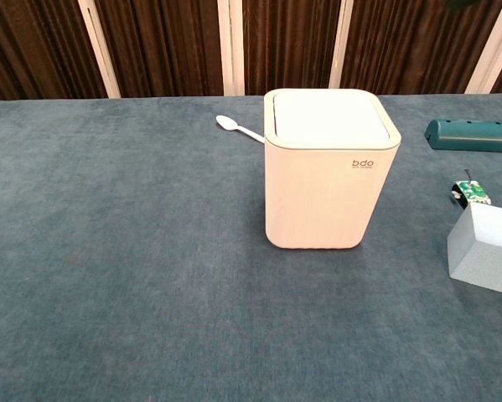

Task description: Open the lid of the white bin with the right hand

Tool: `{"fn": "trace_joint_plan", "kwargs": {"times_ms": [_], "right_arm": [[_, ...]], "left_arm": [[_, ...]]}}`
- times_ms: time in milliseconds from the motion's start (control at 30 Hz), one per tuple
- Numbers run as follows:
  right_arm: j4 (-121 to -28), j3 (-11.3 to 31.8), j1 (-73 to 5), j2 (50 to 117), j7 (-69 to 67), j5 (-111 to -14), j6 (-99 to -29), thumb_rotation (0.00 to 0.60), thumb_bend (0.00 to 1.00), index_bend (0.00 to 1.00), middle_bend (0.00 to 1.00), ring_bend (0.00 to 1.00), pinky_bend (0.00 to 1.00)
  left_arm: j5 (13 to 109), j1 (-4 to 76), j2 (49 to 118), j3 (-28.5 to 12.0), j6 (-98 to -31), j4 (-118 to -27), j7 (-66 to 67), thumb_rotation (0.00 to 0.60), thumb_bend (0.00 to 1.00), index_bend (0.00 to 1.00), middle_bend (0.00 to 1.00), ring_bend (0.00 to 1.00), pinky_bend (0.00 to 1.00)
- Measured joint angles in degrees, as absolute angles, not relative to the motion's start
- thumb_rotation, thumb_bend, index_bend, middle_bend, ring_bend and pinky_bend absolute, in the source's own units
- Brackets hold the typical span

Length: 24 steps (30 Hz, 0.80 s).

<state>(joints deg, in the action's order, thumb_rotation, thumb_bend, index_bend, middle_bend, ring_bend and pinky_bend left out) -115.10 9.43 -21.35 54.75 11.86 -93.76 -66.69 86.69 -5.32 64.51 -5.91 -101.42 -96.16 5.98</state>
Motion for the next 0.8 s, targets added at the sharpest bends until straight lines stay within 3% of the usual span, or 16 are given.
{"fn": "trace_joint_plan", "kwargs": {"times_ms": [400, 800], "right_arm": [[-117.6, 10.4, -28.0, 55.7, 16.7, -87.4, -57.1, 0.6, 0.64, 0.1, 0.83, 0.85, 0.67], [-118.4, 10.4, -31.6, 59.1, 23.4, -78.4, -53.2, 0.6, 0.64, 0.15, 0.83, 0.85, 0.67]], "left_arm": [[85.6, -5.1, 64.6, -6.4, -100.8, -96.3, 6.1, 0.6, 0.02, 0.11, 0.03, 0.0, 0.0], [84.2, -5.1, 64.1, -6.9, -100.3, -96.5, 5.0, 0.6, 0.02, 0.11, 0.03, 0.0, 0.0]]}}
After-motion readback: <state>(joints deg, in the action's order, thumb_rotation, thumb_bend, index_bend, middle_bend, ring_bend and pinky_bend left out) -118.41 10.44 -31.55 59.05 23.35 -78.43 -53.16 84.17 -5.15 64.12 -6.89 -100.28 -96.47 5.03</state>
